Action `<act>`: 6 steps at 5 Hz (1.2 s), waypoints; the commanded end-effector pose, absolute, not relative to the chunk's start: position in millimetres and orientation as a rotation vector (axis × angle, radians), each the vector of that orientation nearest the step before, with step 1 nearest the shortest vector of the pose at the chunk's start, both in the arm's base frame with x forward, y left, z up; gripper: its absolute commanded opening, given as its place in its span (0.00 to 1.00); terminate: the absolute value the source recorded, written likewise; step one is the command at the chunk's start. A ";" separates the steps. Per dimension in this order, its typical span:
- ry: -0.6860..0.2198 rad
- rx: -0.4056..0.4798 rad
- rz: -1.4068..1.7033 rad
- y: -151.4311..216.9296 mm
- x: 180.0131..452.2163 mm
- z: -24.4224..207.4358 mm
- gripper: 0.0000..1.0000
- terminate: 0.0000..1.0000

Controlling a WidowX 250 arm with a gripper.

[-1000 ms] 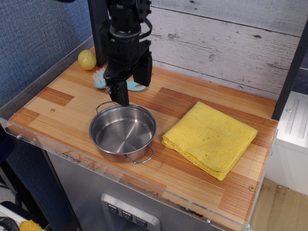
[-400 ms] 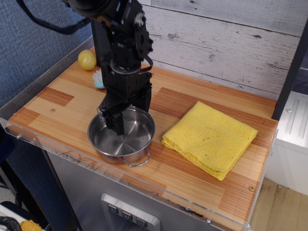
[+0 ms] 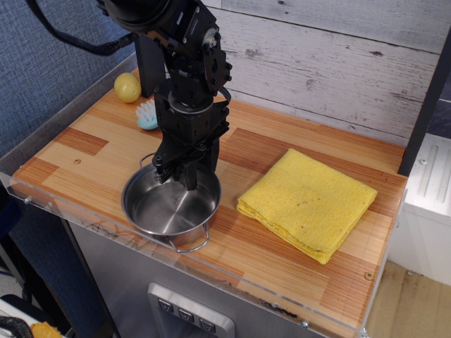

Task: Place the pot on the yellow cloth.

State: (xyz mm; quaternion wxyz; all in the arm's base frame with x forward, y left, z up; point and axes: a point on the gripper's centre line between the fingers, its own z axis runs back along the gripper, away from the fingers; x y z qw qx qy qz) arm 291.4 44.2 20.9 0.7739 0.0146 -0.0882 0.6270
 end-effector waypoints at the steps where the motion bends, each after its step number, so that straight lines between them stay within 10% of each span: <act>1: -0.277 0.000 1.364 53.8 296.4 44.9 0.00 0.00; 6: -0.457 0.020 1.393 95.6 340.4 118.8 0.00 0.00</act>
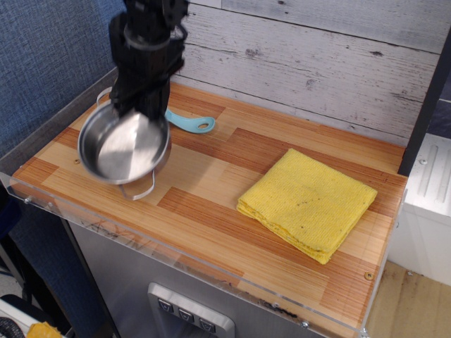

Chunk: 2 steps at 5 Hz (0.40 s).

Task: Place the pot on the yellow cloth.

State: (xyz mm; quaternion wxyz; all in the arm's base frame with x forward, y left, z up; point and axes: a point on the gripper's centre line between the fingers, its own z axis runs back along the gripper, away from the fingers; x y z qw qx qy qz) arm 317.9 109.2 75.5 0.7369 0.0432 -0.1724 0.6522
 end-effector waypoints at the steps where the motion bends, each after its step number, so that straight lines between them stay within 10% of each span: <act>1: -0.440 -0.010 1.363 73.3 350.9 130.8 0.00 0.00; 2: -0.432 -0.024 1.284 43.4 354.9 135.0 0.00 0.00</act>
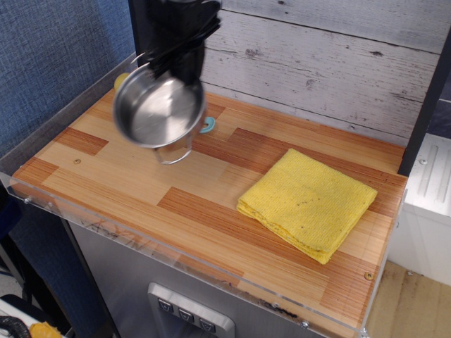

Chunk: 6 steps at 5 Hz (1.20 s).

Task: Place the pot on the yellow cloth.

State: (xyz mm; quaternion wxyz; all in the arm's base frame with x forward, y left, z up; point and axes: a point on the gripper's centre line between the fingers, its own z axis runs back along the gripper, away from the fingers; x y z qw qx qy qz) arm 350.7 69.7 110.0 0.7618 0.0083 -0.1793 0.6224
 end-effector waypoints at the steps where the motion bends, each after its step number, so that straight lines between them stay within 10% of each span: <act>1: -0.440 -0.035 1.195 16.0 360.7 134.6 0.00 0.00; 6: -0.289 -0.060 0.984 -78.2 360.5 94.2 0.00 0.00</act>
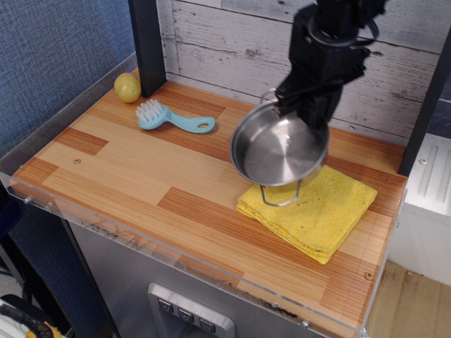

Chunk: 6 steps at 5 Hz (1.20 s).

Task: Place the pot on the yellow cloth.

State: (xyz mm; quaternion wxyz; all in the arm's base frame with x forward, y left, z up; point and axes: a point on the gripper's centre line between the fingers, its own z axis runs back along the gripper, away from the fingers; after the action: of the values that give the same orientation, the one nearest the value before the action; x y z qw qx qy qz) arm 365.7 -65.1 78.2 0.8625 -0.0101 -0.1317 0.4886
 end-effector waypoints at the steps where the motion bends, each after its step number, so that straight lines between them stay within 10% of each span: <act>1: -0.264 -0.053 0.951 -85.6 352.8 86.3 0.00 0.00; 4: -0.212 0.010 0.965 -73.3 340.7 56.1 0.00 0.00; 5: -0.219 0.028 0.989 -67.9 339.9 53.2 1.00 0.00; 6: -0.223 0.034 0.981 -63.0 341.7 54.4 1.00 0.00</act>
State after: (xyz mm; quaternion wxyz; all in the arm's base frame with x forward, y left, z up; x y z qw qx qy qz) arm 344.7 -67.3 39.2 0.8792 0.0255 -0.0954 0.4661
